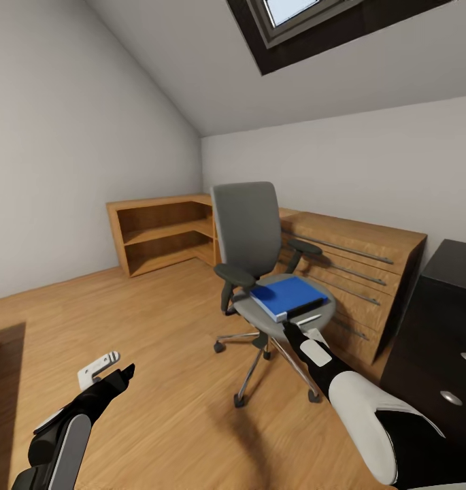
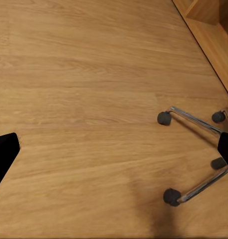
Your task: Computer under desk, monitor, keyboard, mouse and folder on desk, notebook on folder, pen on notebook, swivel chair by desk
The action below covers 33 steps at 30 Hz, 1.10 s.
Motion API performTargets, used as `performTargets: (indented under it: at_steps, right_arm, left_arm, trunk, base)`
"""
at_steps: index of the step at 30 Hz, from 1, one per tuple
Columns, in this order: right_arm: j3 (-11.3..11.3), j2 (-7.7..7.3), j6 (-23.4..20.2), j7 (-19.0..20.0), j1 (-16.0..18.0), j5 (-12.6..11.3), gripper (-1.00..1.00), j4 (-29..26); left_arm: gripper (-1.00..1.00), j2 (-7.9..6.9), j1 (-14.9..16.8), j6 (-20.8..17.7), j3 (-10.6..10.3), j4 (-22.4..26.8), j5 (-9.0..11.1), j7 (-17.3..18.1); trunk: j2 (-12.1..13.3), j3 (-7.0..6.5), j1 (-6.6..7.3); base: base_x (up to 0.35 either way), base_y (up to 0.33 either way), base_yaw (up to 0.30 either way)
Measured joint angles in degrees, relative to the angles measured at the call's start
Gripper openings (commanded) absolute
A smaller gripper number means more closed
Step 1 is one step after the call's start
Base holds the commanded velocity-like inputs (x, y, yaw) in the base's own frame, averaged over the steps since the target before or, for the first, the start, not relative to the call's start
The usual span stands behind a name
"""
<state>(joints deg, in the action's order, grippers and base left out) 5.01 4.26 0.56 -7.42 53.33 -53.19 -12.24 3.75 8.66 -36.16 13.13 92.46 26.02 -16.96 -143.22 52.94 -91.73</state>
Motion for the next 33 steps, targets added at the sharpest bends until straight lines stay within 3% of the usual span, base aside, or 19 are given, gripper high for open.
performTargets:
  at_steps: [7, 17, 25, 33]
  right_arm:
    - [0.0, 0.00, 0.0, 0.0, 0.0, 0.0, 1.00, 0.0]
    - [0.0, 0.05, 0.0, 0.0, 0.0, 0.0, 1.00, 0.0]
    - [0.0, 0.09, 0.3, 0.0, 0.0, 0.1, 1.00, 0.1]
    - [-0.1, 0.09, 1.2, 0.0, -0.4, 0.4, 1.00, 0.7]
  left_arm:
    - [1.00, 0.00, 0.0, 0.0, 0.0, 0.0, 0.0, 0.0]
    - [1.00, 0.00, 0.0, 0.0, 0.0, -0.1, 0.0, 0.0]
    - [1.00, 0.01, 0.0, 0.5, 0.1, -0.2, 0.0, -0.1]
    - [1.00, 0.03, 0.0, 0.6, 0.1, -1.0, 0.1, -0.1]
  trunk:
    - [0.0, 0.00, 0.01]
    - [0.0, 0.00, -0.01]
    - [0.0, -0.22, 0.04]
    - [3.2, -1.65, 1.79]
  base:
    - [-0.063, 0.000, 0.000]
    - [-0.243, 0.000, 0.000]
    - [-0.041, 0.000, 0.000]
    - [-0.003, 0.000, 0.000]
